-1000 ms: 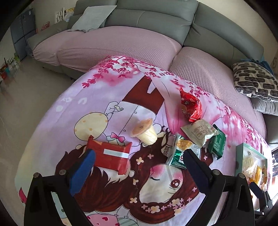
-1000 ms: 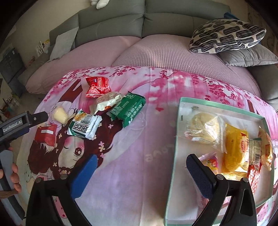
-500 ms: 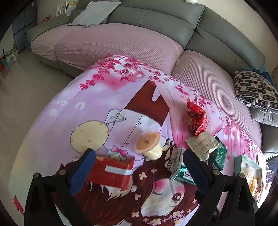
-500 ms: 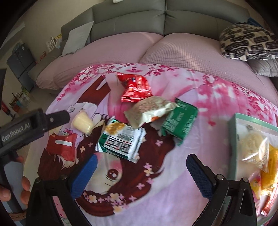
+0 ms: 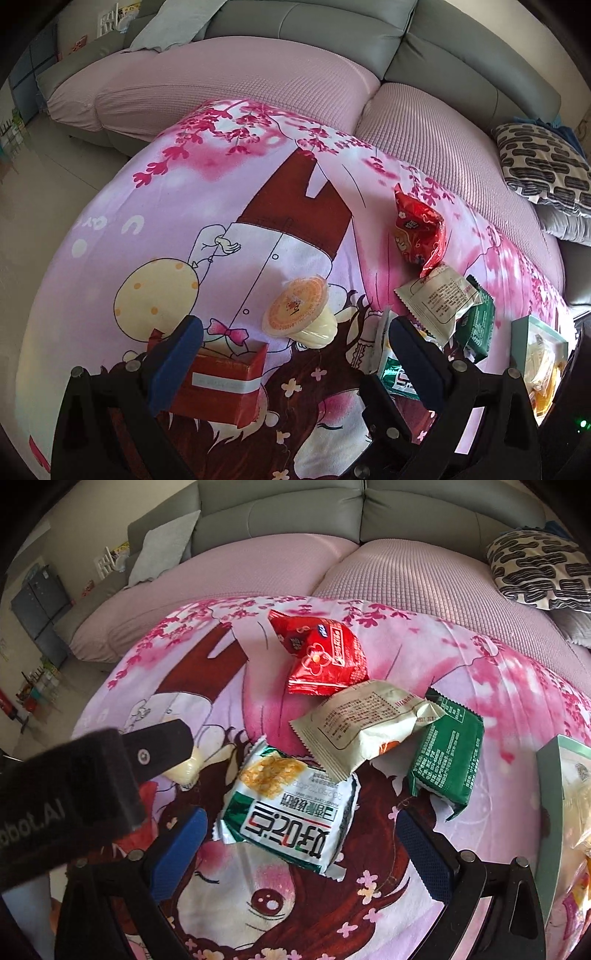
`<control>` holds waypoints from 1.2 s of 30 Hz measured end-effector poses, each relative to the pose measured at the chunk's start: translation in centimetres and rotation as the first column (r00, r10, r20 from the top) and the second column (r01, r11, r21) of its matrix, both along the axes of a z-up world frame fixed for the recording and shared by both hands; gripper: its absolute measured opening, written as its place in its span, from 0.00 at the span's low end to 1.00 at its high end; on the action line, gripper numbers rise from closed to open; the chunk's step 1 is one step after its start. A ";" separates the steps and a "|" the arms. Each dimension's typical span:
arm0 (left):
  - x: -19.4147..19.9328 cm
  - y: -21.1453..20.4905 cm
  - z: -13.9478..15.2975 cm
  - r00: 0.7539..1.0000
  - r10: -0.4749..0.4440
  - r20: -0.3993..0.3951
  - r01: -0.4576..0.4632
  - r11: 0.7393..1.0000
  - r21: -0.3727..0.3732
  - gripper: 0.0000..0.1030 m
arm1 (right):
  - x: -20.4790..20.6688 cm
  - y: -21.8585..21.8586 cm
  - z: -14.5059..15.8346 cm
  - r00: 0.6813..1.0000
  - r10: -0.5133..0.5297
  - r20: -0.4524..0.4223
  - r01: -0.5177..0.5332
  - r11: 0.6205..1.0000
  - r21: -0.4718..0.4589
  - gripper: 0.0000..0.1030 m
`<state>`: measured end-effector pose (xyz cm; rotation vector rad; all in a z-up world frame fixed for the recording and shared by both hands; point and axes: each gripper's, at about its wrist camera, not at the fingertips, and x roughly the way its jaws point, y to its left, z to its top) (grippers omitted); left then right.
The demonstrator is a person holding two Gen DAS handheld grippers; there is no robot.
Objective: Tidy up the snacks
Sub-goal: 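Lower the right gripper onto the green-white biscuit pack while the left gripper grasps the cream cup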
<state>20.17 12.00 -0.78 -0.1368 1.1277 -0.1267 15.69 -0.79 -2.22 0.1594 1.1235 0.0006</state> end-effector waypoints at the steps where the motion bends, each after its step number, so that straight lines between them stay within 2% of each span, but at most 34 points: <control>1: 0.1 -0.2 -0.2 1.000 -0.004 -0.002 0.004 1.000 0.004 0.98 | 0.0 -0.2 -0.2 1.000 -0.008 -0.002 0.008 1.000 0.002 1.00; 9: 0.2 -1.8 -0.9 0.999 -0.051 0.002 0.050 0.997 0.061 0.96 | -0.4 -1.8 -0.5 0.998 -0.055 -0.010 0.055 0.998 0.024 1.00; 10: 0.2 -2.0 -0.9 0.998 -0.057 0.002 0.056 0.996 0.073 0.95 | -0.5 -2.1 -0.6 0.998 -0.061 -0.011 0.061 0.998 0.025 1.00; 12: 0.2 -2.1 -1.1 0.998 -0.066 -0.004 0.066 0.994 0.088 0.83 | -0.8 -2.4 -0.5 0.997 -0.070 -0.011 0.071 0.997 0.027 1.00; 15: 0.3 -2.2 -1.6 0.997 -0.071 -0.016 0.072 0.991 0.115 0.80 | -1.1 -2.8 -0.5 0.997 -0.079 -0.009 0.080 0.996 0.035 1.00; 19: 0.3 -2.3 -1.9 0.996 -0.083 -0.020 0.085 0.984 0.159 0.78 | -1.3 -3.0 -0.5 0.997 -0.078 -0.005 0.078 0.996 0.038 0.93; 22: 0.3 -2.5 -2.2 0.996 -0.088 -0.031 0.092 0.982 0.164 0.76 | -1.4 -3.3 -0.4 0.997 -0.079 -0.007 0.079 0.996 0.047 0.88; 25: 0.3 -2.8 -2.2 0.995 -0.099 -0.032 0.104 0.979 0.175 0.70 | -1.3 -3.3 -0.3 0.997 -0.071 -0.005 0.071 0.996 0.047 0.84; 27: 0.3 -2.9 -2.2 0.994 -0.106 -0.032 0.110 0.979 0.172 0.63 | -1.3 -3.2 -0.2 0.998 -0.062 -0.004 0.062 0.997 0.050 0.81; 31: 0.2 -3.1 -2.3 0.993 -0.114 -0.036 0.119 0.974 0.191 0.52 | -1.3 -2.5 -0.1 0.999 -0.035 0.001 0.035 0.998 0.054 0.68; 36: 0.1 -3.1 -2.3 0.992 -0.123 -0.036 0.128 0.974 0.188 0.49 | -1.4 -2.2 0.0 1.000 -0.021 0.004 0.021 0.999 0.032 0.66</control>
